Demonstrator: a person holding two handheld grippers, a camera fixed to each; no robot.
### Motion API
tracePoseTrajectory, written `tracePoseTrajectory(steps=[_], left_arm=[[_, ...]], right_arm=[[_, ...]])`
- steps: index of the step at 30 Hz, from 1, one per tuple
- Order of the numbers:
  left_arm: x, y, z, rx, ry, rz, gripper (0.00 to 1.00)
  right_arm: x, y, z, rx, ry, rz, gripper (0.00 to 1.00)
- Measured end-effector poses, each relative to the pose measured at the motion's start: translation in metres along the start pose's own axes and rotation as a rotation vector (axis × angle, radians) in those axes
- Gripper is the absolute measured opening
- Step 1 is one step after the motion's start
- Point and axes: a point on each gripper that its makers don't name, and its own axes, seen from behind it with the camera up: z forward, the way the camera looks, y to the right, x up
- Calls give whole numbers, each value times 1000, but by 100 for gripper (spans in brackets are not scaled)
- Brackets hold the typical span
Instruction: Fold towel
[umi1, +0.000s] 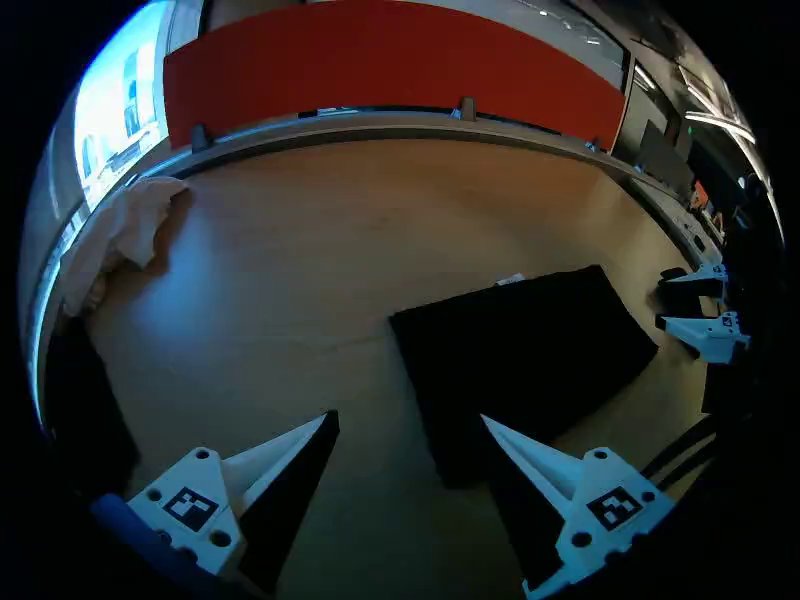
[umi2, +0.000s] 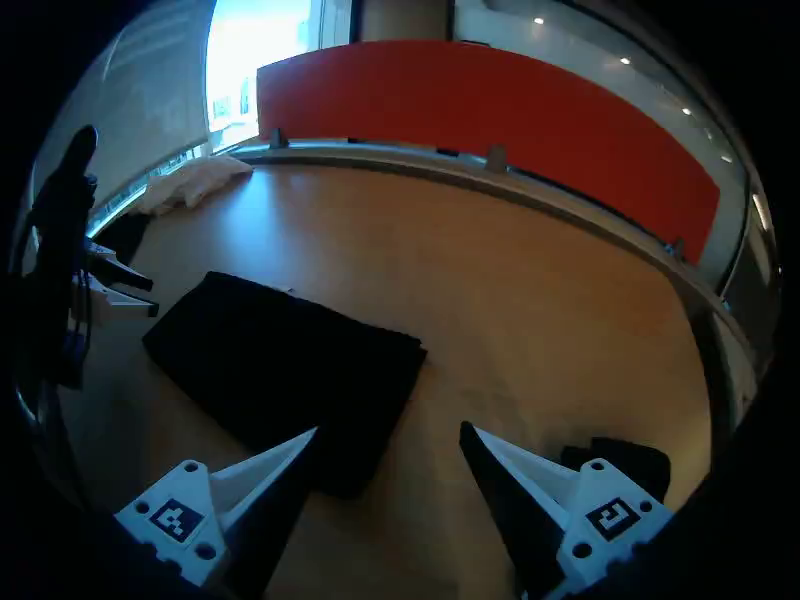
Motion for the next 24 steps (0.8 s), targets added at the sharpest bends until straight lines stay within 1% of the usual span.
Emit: tracePoseTrajectory(steps=[9,19,24], left_arm=[[-8,-3,-11,15,3,-23,94],[-22,-13,-32,48,8,-53,94],[-27,-17,-40,63,11,-71,94]], right_arm=[[0,-4,-1,24,3,-27,100],[-2,-13,0,61,1,-64,100],[-4,-16,1,72,-4,-79,100]])
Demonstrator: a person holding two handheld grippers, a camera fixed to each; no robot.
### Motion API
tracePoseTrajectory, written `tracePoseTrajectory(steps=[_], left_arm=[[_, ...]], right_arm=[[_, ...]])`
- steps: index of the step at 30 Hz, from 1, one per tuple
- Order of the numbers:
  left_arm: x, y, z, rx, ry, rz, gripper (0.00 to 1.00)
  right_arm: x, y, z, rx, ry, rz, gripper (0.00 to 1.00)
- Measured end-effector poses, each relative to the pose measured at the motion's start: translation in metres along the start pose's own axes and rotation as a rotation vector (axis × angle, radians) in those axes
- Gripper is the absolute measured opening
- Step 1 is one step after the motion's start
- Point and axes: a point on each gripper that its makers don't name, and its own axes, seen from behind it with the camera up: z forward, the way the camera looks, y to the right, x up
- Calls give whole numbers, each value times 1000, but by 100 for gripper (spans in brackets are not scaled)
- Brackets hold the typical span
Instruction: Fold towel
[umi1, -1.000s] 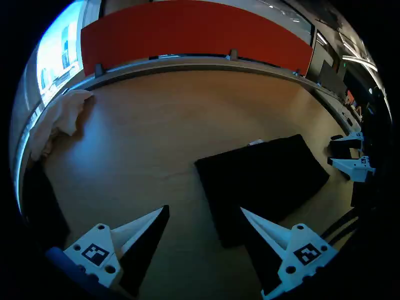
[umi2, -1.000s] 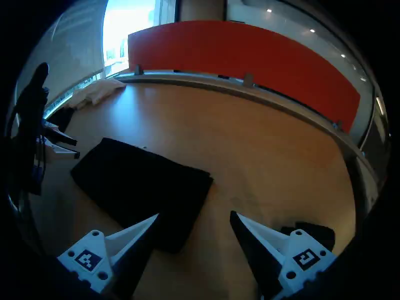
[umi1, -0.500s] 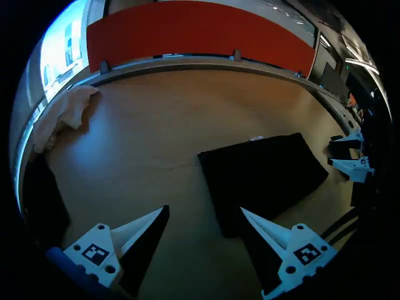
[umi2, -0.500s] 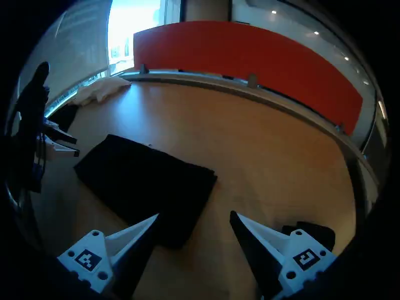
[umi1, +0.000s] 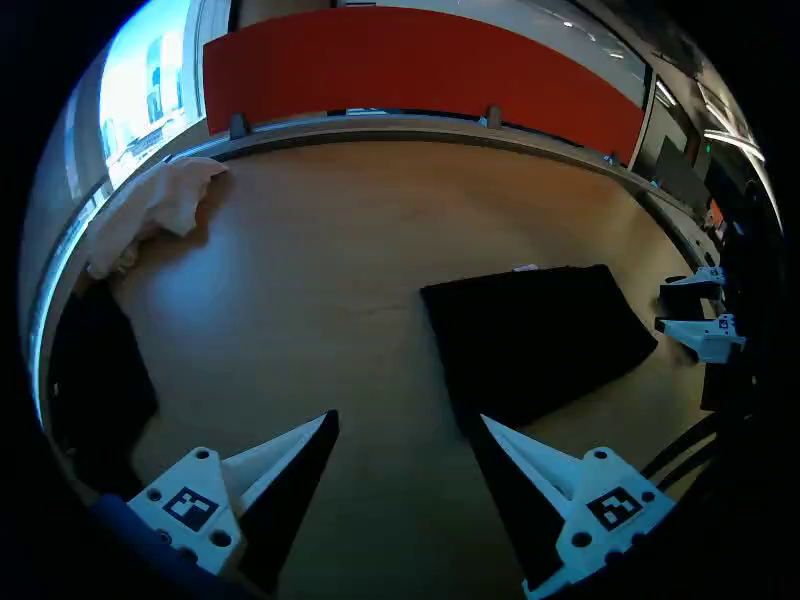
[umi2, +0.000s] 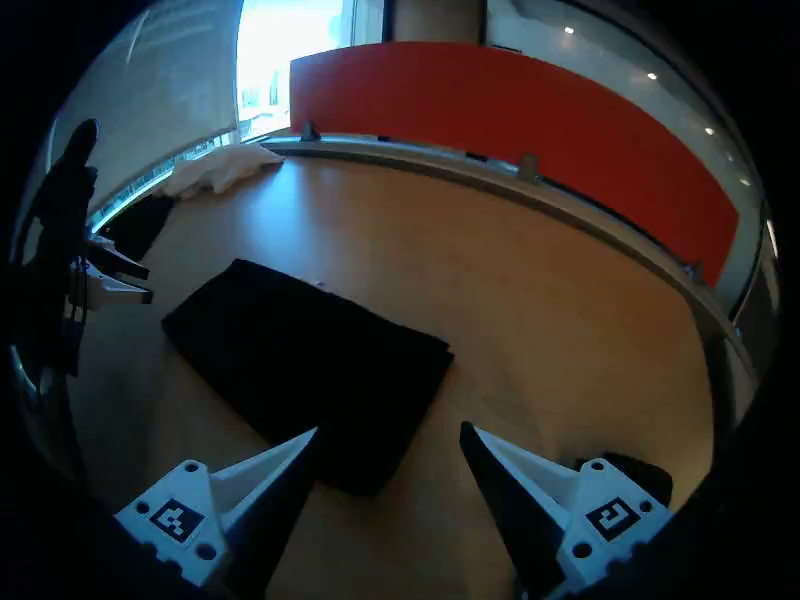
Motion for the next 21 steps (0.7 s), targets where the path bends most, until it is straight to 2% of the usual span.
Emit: tracePoseTrajectory(steps=[10,21], left_arm=[[-10,-12,-14,28,1,-23,94],[-27,-22,-31,49,-12,-44,94]], right_arm=[[-19,-8,1,32,-32,-37,100],[-43,-17,-2,73,-69,-62,81]])
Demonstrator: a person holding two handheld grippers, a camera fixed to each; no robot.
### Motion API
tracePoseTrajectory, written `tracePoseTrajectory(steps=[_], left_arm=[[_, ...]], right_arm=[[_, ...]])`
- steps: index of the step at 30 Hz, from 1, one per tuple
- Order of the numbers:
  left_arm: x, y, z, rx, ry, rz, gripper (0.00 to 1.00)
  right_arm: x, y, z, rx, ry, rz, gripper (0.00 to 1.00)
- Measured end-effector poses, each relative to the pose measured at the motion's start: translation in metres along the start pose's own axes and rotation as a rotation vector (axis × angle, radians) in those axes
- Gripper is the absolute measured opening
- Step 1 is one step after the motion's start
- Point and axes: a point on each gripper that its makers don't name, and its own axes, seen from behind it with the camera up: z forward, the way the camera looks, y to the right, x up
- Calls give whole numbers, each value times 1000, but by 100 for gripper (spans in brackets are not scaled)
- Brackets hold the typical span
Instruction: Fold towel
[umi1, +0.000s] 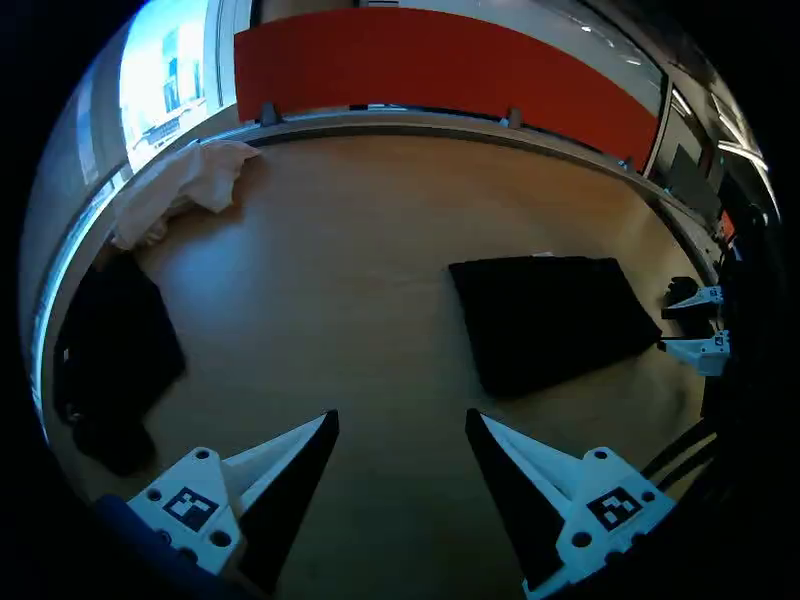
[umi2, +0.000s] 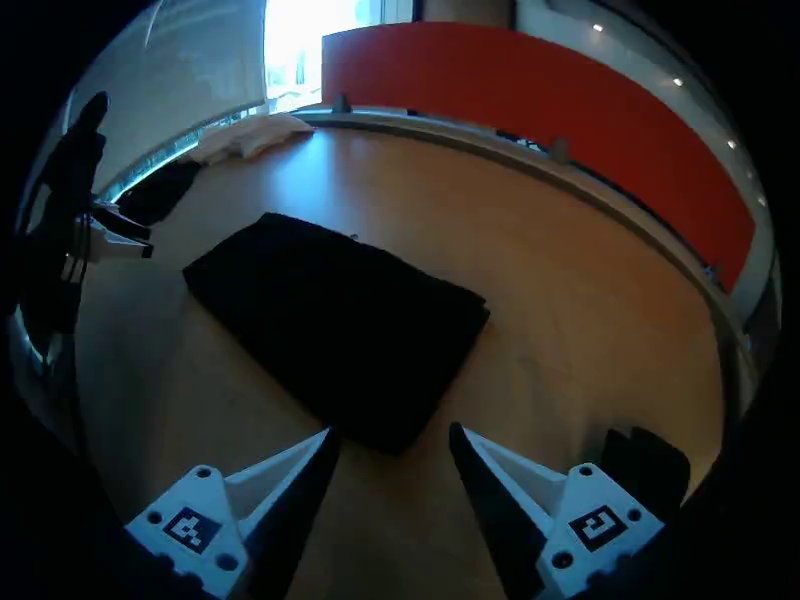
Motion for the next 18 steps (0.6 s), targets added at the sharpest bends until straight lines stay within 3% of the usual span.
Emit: tracePoseTrajectory(steps=[11,18], left_arm=[[-7,-9,-8,11,-6,-10,94],[-8,-13,-10,15,-7,-9,94]], right_arm=[[-5,-1,3,20,-19,-4,60],[-7,-1,4,27,-26,-5,37]])
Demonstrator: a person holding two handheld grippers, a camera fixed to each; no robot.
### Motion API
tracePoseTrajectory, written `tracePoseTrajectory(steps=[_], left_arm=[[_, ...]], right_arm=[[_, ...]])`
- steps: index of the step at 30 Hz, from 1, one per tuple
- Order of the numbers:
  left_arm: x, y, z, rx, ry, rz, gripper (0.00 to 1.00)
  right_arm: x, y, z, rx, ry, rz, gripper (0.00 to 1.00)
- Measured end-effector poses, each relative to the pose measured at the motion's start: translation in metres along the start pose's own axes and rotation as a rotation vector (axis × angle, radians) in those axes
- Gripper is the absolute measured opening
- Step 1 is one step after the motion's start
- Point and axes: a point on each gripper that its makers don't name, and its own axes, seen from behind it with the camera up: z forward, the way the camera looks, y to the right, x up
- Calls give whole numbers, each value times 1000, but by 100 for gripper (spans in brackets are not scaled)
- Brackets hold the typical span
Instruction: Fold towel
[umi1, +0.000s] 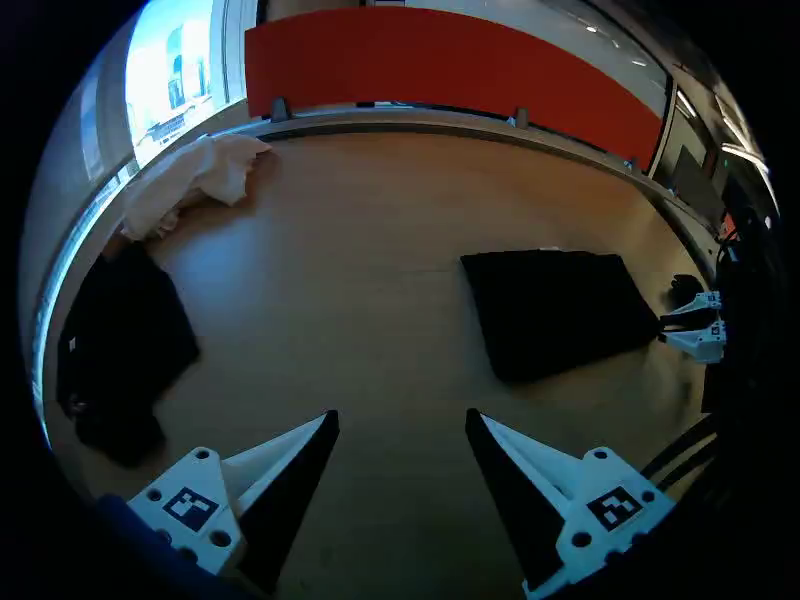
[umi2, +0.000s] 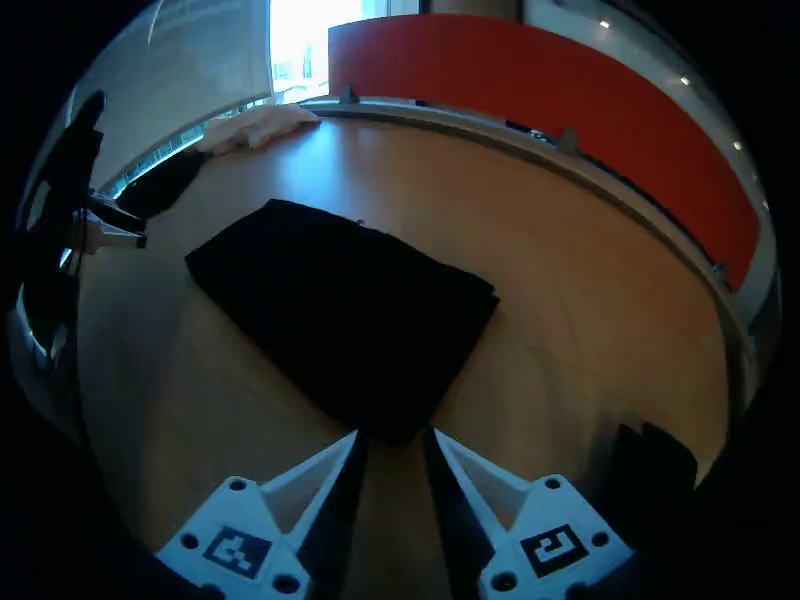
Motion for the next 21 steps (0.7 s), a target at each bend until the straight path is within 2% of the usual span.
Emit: tracePoseTrajectory(steps=[11,21], left_arm=[[-1,-7,-5,7,1,-6,94],[-3,-10,-9,9,4,-9,94]], right_arm=[[-1,-3,2,10,-9,5,10],[7,-2,0,0,3,-8,6]])
